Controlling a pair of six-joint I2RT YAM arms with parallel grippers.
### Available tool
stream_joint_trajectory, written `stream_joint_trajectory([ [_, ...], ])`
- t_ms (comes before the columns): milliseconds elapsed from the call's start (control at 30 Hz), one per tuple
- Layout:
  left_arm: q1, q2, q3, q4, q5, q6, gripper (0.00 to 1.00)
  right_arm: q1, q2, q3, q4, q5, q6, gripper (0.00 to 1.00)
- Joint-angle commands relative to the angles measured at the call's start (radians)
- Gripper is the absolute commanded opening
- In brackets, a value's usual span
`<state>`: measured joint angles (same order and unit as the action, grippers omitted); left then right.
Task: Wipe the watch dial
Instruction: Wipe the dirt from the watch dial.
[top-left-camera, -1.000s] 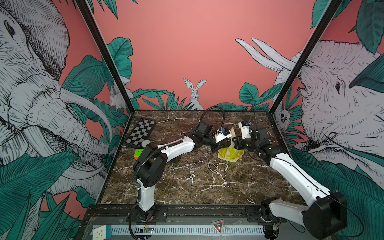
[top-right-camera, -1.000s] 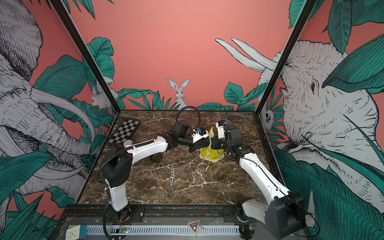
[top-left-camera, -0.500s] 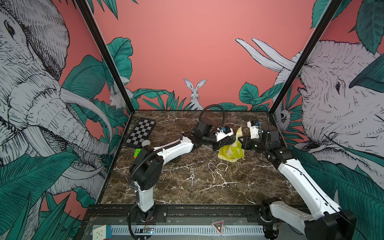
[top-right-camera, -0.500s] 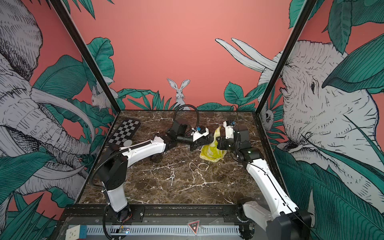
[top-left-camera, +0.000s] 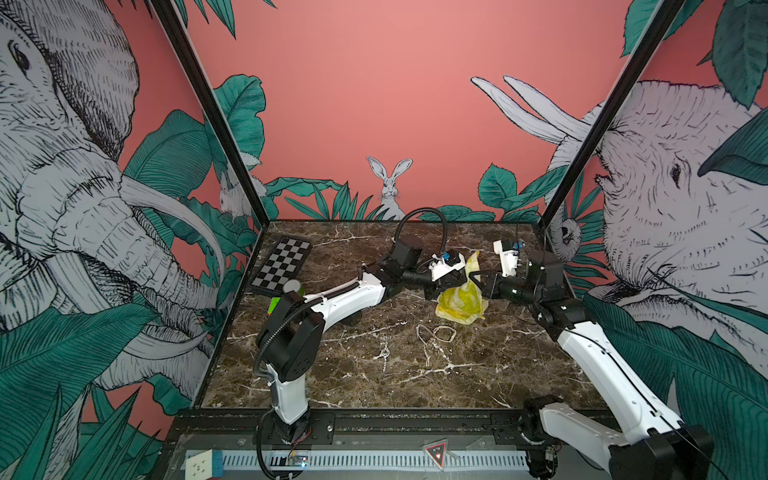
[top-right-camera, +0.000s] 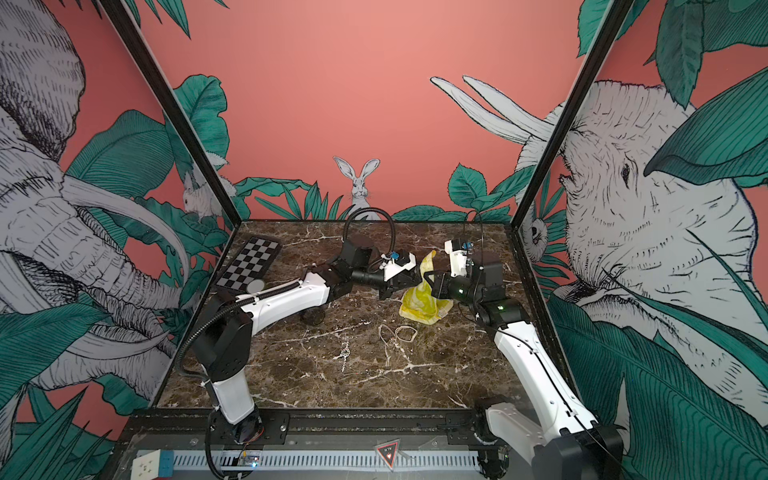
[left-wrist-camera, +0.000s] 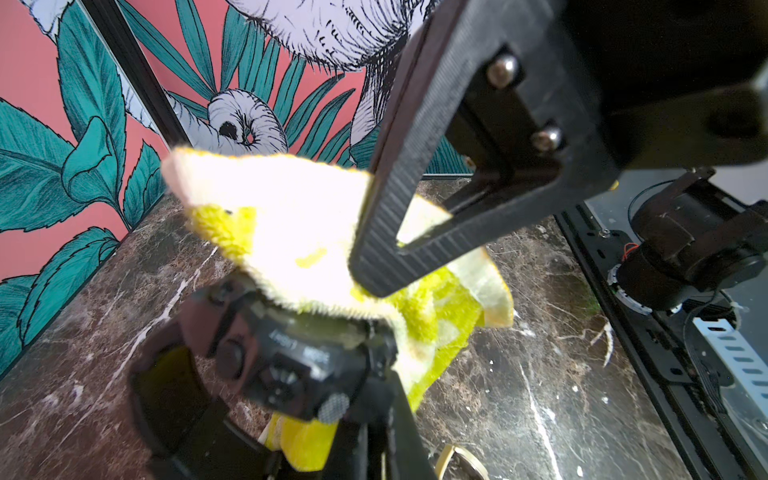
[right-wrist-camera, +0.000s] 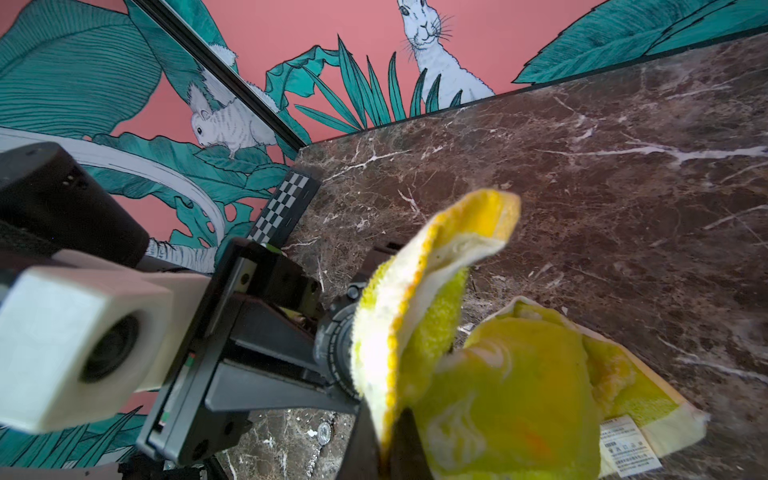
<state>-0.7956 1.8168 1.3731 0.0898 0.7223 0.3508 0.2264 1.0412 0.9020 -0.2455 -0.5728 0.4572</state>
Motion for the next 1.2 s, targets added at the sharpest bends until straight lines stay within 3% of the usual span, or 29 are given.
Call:
stream_joint_trajectory([
  [0,-0.011,-0.016,0.012,0.040,0.038,-0.004,0.00,0.009,0.005,0.020,0.091,-0.076,0.024,0.00],
  [367,-0.010,0.006,0.036,0.057,0.072,-0.018,0.00,0.012,0.106,0.013,0.158,-0.100,0.046,0.00],
  [700,-0.011,0.001,0.051,0.076,0.103,-0.029,0.00,0.074,0.183,0.078,-0.016,0.144,-0.076,0.00],
  [1167,-0.010,-0.052,0.012,0.114,0.133,-0.056,0.00,0.082,0.215,0.071,-0.066,0.315,-0.097,0.00],
])
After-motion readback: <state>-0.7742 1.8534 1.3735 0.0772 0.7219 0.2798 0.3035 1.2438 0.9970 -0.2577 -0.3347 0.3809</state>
